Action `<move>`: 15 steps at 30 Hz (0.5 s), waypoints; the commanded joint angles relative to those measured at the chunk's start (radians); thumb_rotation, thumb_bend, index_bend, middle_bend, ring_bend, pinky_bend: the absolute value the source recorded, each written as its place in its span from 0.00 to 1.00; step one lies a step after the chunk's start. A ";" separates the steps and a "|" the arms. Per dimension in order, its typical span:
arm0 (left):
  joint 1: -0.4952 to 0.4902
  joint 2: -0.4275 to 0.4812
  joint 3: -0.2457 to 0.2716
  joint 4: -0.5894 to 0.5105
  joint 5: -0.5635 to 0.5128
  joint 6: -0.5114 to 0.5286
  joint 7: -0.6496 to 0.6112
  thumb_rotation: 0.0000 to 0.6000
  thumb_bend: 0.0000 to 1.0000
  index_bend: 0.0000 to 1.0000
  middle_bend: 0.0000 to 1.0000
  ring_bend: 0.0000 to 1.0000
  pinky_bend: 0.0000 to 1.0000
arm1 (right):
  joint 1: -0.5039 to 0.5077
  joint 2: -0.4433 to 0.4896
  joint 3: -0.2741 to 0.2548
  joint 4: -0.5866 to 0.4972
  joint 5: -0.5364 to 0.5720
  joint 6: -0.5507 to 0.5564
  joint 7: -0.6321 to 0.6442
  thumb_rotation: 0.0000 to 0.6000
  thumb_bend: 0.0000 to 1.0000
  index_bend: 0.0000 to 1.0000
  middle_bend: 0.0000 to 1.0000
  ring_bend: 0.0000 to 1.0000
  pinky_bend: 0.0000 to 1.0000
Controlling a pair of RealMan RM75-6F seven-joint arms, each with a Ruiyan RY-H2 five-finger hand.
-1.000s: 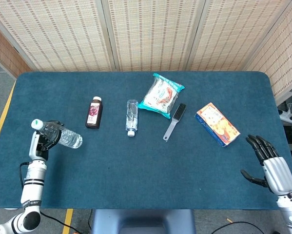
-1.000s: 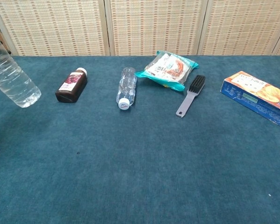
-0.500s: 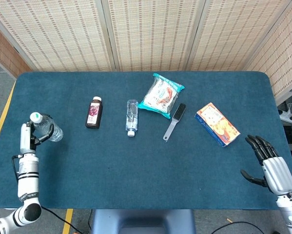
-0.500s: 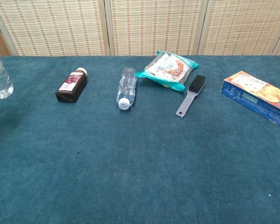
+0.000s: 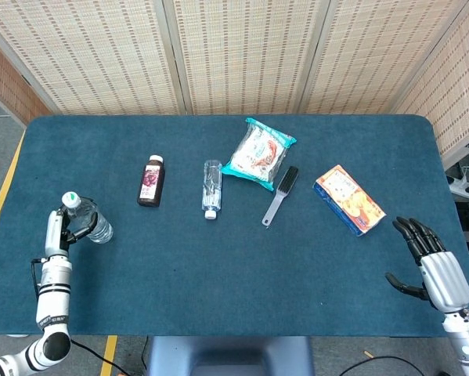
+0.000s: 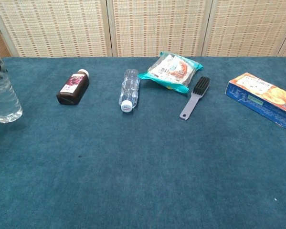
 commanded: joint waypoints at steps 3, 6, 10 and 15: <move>-0.012 0.009 -0.055 -0.015 0.044 0.057 -0.015 1.00 0.60 0.62 0.63 0.46 0.32 | 0.001 0.000 0.001 -0.001 0.001 -0.001 0.001 1.00 0.14 0.00 0.03 0.00 0.10; -0.014 0.021 -0.082 -0.045 0.069 0.104 -0.010 1.00 0.60 0.62 0.63 0.46 0.32 | 0.000 0.001 0.000 0.000 -0.001 0.000 0.001 1.00 0.14 0.00 0.03 0.00 0.10; -0.007 0.030 -0.060 -0.069 0.079 0.108 0.017 1.00 0.60 0.62 0.63 0.46 0.32 | -0.001 0.001 -0.002 0.000 -0.005 0.004 0.002 1.00 0.14 0.00 0.03 0.00 0.10; -0.011 -0.024 -0.004 0.001 0.046 0.075 0.049 1.00 0.60 0.62 0.63 0.46 0.31 | 0.001 0.000 -0.002 0.000 -0.003 -0.001 -0.001 1.00 0.14 0.00 0.03 0.00 0.10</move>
